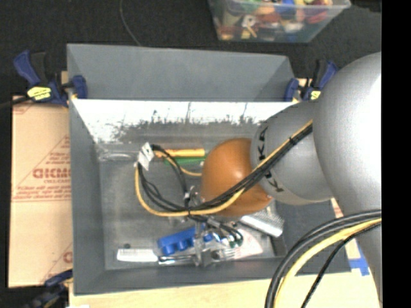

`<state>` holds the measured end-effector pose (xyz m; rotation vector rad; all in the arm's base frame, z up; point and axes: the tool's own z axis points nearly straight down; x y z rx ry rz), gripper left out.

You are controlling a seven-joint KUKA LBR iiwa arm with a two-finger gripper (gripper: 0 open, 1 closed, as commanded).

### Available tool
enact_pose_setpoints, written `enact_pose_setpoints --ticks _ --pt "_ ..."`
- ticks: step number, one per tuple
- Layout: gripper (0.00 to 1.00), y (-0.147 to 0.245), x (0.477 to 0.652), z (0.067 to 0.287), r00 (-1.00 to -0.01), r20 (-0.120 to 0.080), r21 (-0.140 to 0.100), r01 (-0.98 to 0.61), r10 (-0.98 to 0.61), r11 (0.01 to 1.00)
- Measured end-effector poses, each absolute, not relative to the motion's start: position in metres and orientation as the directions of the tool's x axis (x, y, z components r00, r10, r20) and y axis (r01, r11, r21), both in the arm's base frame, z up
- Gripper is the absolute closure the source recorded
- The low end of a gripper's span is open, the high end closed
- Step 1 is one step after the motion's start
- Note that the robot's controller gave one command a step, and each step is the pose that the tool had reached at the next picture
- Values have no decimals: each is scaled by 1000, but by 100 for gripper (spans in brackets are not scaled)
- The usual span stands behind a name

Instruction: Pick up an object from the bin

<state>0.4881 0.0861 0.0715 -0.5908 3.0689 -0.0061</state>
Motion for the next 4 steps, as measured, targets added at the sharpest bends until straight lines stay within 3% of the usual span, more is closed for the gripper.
enact_pose_setpoints --ticks 1,2,3,4 --pt "0 100 488 71 -931 -19 -5 -363 -363 932" --pt "100 91 489 71 -929 -17 -7 -370 -370 929" --pt "100 91 489 71 -929 -17 -6 -370 -370 929" --pt "100 90 487 111 -930 -9 -6 -368 -368 930"
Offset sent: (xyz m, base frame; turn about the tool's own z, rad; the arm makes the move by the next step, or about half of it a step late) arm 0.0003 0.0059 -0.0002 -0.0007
